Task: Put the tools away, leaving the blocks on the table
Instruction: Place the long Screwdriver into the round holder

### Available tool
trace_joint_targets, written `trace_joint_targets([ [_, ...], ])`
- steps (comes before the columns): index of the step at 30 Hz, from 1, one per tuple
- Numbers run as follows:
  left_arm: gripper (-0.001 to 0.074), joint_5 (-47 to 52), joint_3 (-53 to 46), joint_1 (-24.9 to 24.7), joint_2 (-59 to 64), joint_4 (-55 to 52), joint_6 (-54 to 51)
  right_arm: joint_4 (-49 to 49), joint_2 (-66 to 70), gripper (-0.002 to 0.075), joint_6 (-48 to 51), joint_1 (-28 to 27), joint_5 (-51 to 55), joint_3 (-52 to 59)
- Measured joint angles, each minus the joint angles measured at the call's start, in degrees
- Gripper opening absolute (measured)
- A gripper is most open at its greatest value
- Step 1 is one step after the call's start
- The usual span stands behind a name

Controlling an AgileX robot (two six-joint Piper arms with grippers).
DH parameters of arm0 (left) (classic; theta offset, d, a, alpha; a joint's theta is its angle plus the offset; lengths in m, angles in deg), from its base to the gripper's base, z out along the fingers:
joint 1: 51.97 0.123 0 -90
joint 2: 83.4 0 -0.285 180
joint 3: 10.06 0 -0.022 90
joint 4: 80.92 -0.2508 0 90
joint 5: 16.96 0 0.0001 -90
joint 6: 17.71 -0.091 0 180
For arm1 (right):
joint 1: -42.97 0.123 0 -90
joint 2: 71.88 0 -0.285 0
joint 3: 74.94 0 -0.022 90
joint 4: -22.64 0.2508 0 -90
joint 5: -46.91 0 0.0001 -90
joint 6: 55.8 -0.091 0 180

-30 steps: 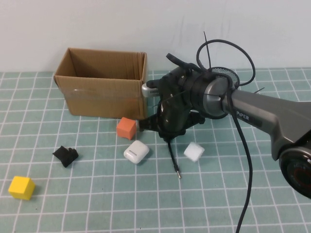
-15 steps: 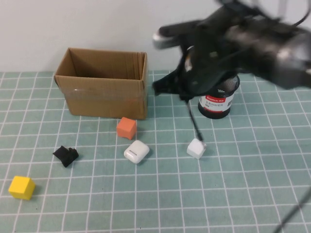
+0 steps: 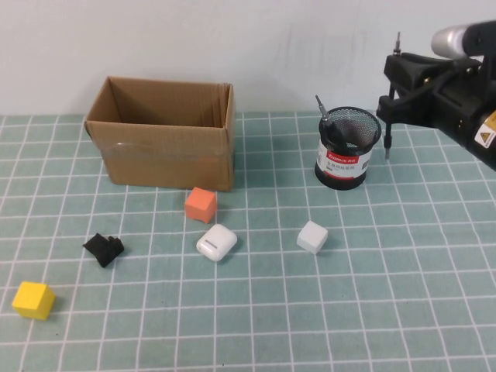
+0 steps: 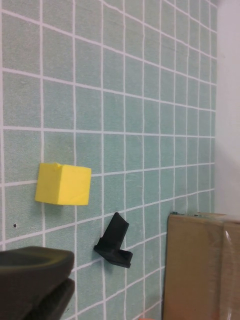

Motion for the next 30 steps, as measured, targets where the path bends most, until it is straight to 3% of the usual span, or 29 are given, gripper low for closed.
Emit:
trace_joint_targets([
  [9,-0.0003,0.0,0.0,0.0,0.0,0.0,0.0,7.4,13.5,0.0036,11.2,-1.4,-28.1,-0.1],
  [18,-0.0003,0.0,0.0,0.0,0.0,0.0,0.0,9.5,25.3,0.0035,10.6,-1.4,-27.4,-9.9],
  [30,-0.0003,0.0,0.0,0.0,0.0,0.0,0.0,9.5,31.8,0.0040,10.4,-1.4,-25.8,-10.9],
])
